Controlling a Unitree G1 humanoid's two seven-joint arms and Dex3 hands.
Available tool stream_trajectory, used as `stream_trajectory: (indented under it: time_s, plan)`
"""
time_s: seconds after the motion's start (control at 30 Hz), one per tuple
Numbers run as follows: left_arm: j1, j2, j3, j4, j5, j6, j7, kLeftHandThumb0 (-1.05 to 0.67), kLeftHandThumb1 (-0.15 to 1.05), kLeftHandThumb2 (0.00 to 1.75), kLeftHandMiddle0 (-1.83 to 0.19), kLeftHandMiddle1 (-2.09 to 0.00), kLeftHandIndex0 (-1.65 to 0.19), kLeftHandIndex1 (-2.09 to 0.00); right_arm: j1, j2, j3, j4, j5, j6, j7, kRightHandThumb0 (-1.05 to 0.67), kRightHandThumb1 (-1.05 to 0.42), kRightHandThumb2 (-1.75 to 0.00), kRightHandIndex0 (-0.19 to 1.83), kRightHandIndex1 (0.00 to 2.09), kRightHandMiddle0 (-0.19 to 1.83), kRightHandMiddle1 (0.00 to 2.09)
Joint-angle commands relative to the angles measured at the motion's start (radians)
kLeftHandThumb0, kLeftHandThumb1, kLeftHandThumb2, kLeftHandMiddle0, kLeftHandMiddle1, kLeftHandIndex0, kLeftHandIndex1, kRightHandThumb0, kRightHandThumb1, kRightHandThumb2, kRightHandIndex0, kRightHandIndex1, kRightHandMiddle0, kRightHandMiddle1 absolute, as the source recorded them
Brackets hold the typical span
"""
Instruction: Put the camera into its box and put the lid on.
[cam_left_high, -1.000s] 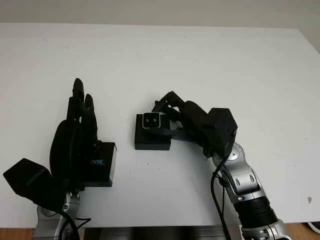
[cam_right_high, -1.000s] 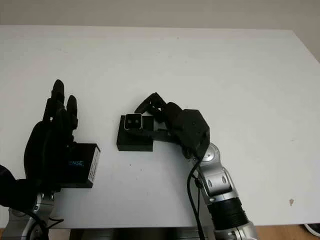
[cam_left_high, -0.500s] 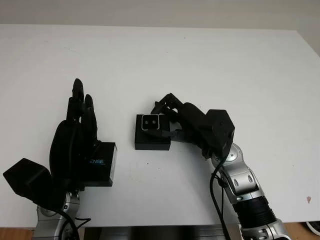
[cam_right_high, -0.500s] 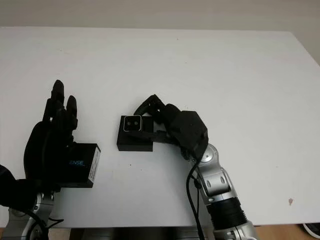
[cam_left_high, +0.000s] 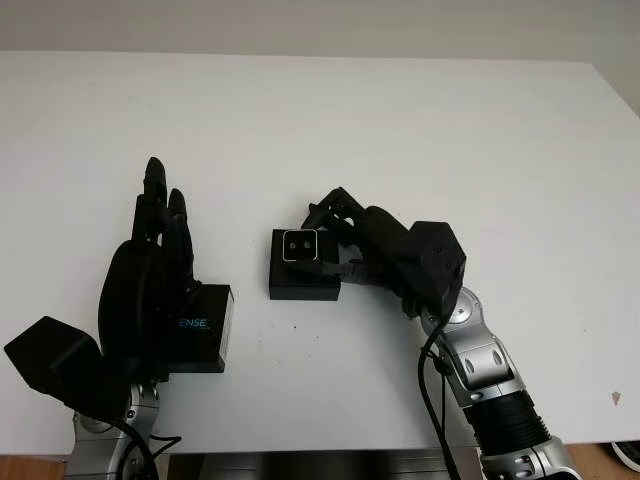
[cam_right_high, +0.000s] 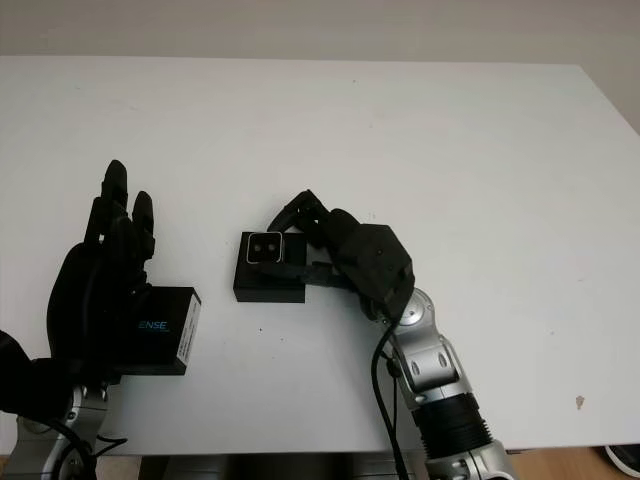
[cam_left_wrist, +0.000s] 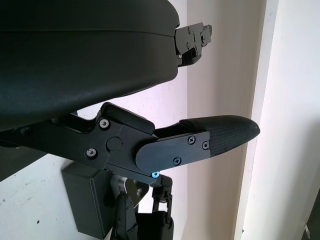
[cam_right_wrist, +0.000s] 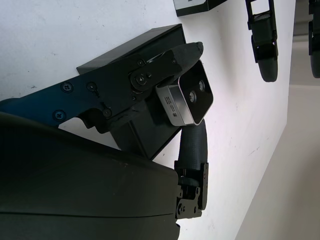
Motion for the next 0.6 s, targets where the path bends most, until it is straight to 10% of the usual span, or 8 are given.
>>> stream_trajectory:
  time_s: [0.0,0.57]
  plan:
    - [-0.002,0.008,0.007,-0.003,-0.001,0.0,-0.004,-0.77,1.05,0.64,0.19,0.0,0.19,0.0,0.019,-0.001,0.005,0.011,-0.008,0.004,-0.003,-0.48,-1.05,-0.13,0.2,0.05,0.17,2.09]
    - [-0.001,0.009,0.017,-0.006,-0.006,0.007,-0.01,-0.78,1.05,0.62,0.19,0.0,0.19,0.0,0.032,-0.002,0.006,0.005,-0.019,0.006,-0.006,-0.49,-1.05,-0.16,0.19,0.05,0.13,2.09]
